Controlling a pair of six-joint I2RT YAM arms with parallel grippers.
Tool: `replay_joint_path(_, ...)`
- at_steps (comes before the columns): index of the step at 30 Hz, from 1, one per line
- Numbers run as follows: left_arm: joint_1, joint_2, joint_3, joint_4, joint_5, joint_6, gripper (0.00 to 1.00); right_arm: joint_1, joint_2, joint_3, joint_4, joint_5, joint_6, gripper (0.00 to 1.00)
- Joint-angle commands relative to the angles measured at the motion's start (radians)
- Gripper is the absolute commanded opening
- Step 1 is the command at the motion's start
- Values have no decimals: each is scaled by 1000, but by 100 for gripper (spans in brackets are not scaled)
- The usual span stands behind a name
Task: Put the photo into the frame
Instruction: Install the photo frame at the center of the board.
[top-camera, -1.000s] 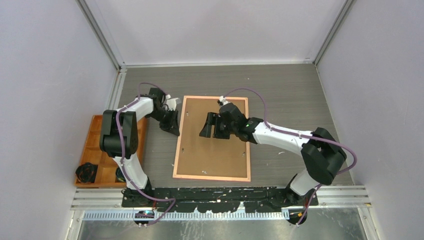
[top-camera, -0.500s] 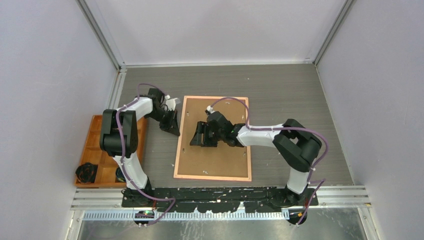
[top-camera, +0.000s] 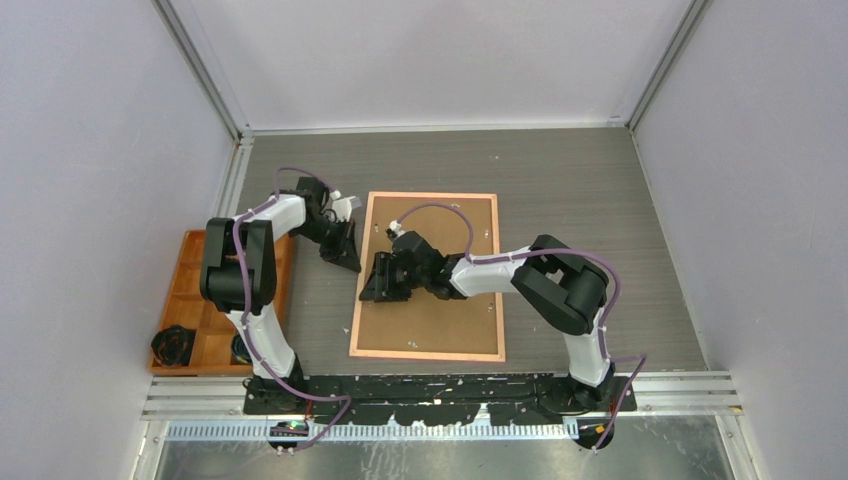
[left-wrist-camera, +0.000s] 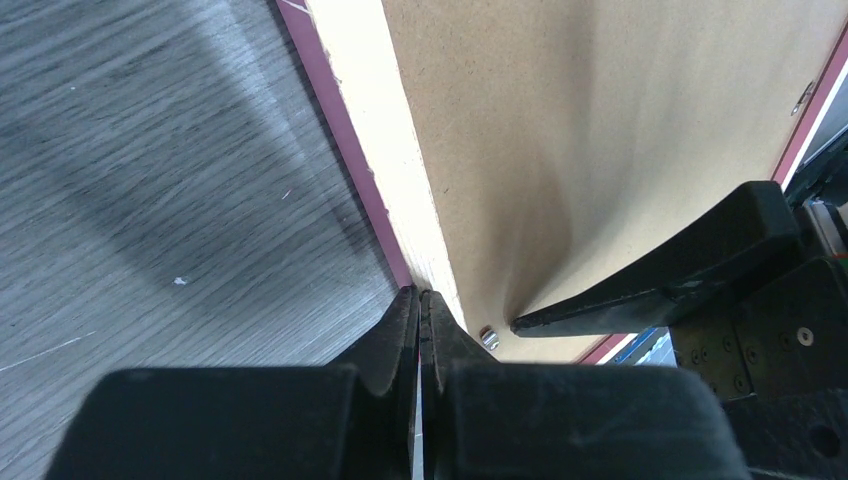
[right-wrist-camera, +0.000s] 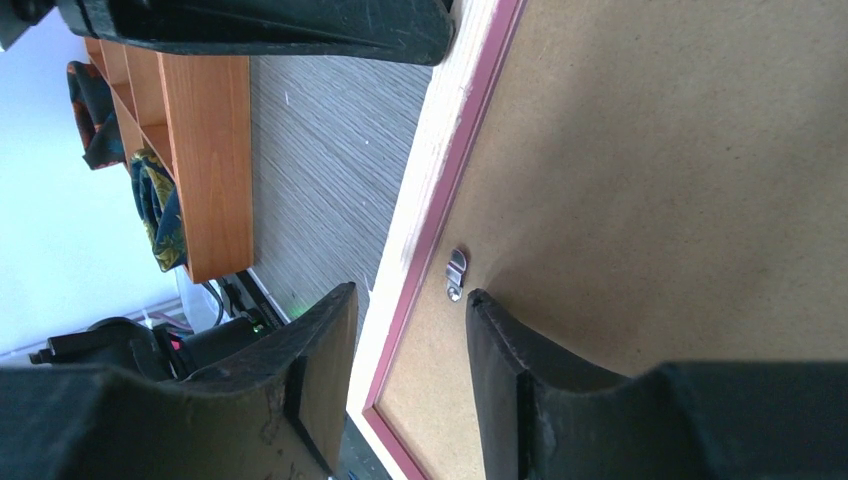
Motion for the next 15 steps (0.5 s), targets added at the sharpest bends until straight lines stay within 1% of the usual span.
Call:
replay_joint_path(1, -9, 33, -22, 17, -41, 17, 0, 5, 15, 36, 56, -33, 15, 47)
replay_joint_path(15, -8, 33, -26, 15, -31, 22, 1, 8, 52, 48, 67, -15, -3, 44)
